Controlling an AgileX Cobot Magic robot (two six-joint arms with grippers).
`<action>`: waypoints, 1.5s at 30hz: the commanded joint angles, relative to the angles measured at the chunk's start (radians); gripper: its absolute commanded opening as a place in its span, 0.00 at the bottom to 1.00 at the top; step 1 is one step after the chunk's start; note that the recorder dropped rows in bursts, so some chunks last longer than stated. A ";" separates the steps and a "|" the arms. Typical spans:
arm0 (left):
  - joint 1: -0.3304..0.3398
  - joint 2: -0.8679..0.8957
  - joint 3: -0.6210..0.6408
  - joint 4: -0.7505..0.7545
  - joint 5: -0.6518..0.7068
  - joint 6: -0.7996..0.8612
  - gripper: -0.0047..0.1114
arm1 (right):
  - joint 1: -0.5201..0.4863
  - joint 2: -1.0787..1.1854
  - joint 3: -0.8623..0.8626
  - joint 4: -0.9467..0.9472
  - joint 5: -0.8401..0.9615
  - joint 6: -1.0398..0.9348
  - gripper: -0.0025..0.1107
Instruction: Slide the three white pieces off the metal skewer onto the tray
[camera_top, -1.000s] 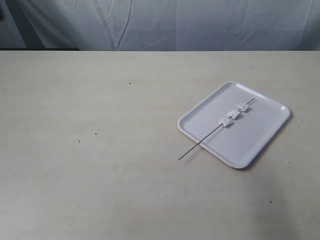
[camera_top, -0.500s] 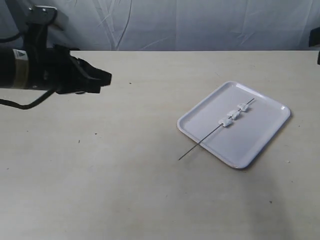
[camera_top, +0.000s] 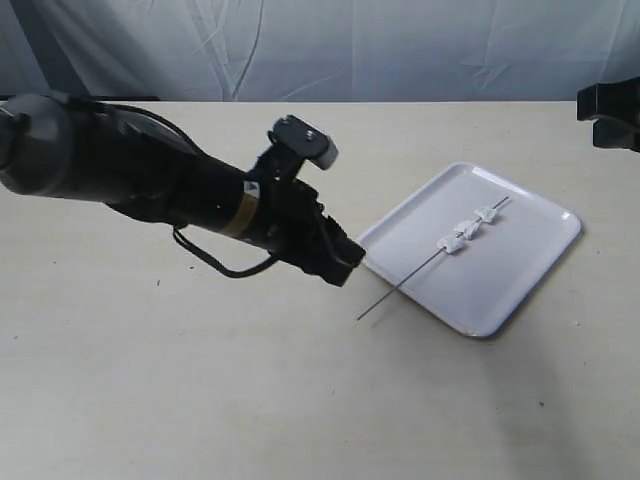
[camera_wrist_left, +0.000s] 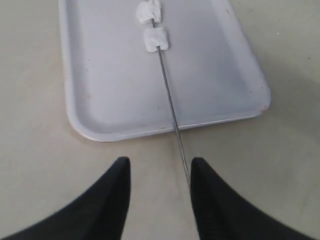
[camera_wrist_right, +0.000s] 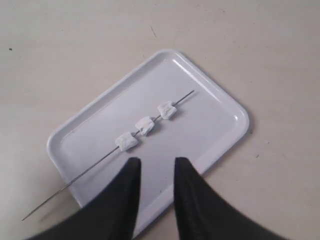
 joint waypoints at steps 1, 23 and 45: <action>-0.054 0.077 -0.042 -0.003 0.054 -0.103 0.43 | 0.000 0.031 -0.007 -0.007 -0.023 0.001 0.40; -0.165 0.170 -0.076 -0.003 0.145 -0.003 0.40 | 0.000 0.141 -0.007 0.000 0.001 0.005 0.35; -0.174 0.226 -0.117 -0.003 0.162 -0.006 0.21 | 0.000 0.141 -0.007 0.050 0.035 0.001 0.35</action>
